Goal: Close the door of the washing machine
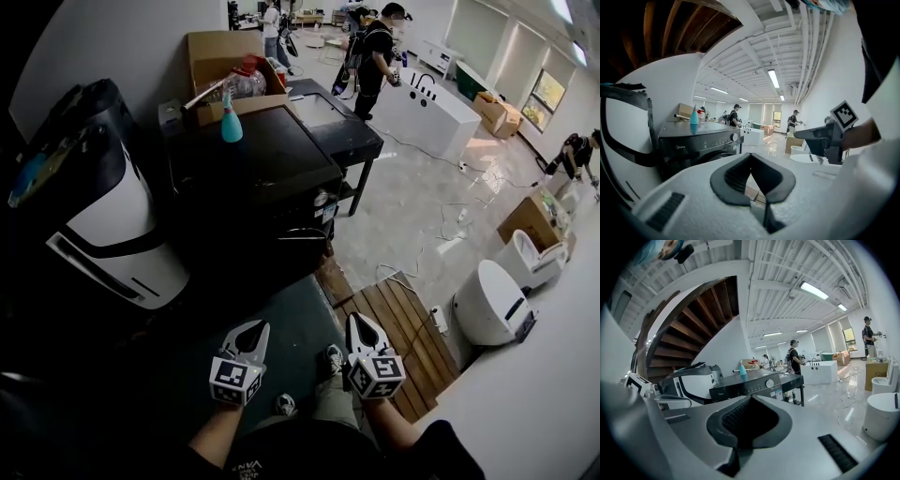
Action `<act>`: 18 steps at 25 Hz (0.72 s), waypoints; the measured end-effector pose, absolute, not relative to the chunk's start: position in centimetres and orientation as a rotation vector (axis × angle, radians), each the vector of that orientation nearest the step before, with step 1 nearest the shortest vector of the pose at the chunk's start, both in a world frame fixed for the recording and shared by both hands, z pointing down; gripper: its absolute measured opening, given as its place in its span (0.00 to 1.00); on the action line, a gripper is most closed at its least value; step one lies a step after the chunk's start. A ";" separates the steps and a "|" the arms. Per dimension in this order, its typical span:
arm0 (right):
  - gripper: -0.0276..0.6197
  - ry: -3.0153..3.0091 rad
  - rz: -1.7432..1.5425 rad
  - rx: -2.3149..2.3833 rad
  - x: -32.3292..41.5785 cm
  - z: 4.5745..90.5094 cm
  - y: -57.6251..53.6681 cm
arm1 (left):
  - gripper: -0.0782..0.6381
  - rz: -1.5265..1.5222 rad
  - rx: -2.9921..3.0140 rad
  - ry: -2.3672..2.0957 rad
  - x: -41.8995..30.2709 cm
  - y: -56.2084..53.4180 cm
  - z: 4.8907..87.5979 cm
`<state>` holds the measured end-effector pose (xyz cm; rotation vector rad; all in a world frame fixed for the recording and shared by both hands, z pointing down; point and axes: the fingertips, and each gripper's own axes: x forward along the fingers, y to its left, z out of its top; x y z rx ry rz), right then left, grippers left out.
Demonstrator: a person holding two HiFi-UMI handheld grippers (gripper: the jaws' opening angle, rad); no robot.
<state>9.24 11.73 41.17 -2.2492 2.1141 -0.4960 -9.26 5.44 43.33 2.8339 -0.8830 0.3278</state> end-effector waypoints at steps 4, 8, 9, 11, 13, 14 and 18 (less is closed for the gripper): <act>0.04 2.127 -0.537 -2.238 7.7 41.0 13.2 | 0.13 0.349 2.844 -0.867 -10.2 6.8 42.8; 0.04 2.146 -0.537 -2.212 6.5 41.1 14.5 | 0.13 0.364 2.864 -0.856 -11.2 8.0 42.2; 0.04 2.154 -0.536 -2.208 6.2 41.0 14.7 | 0.13 0.363 2.868 -0.863 -11.5 8.2 42.0; 0.04 2.166 -0.544 -2.207 5.8 40.8 15.3 | 0.13 0.361 2.874 -0.878 -12.1 8.5 41.7; 0.04 2.181 -0.540 -2.211 5.5 40.7 15.9 | 0.13 0.361 2.880 -0.884 -12.5 8.9 41.5; 0.04 2.181 -0.540 -2.213 5.4 40.7 16.1 | 0.13 0.362 2.883 -0.885 -12.7 9.1 41.4; 0.04 2.185 -0.541 -2.207 4.8 40.3 16.9 | 0.13 0.355 2.891 -0.899 -13.5 9.8 41.2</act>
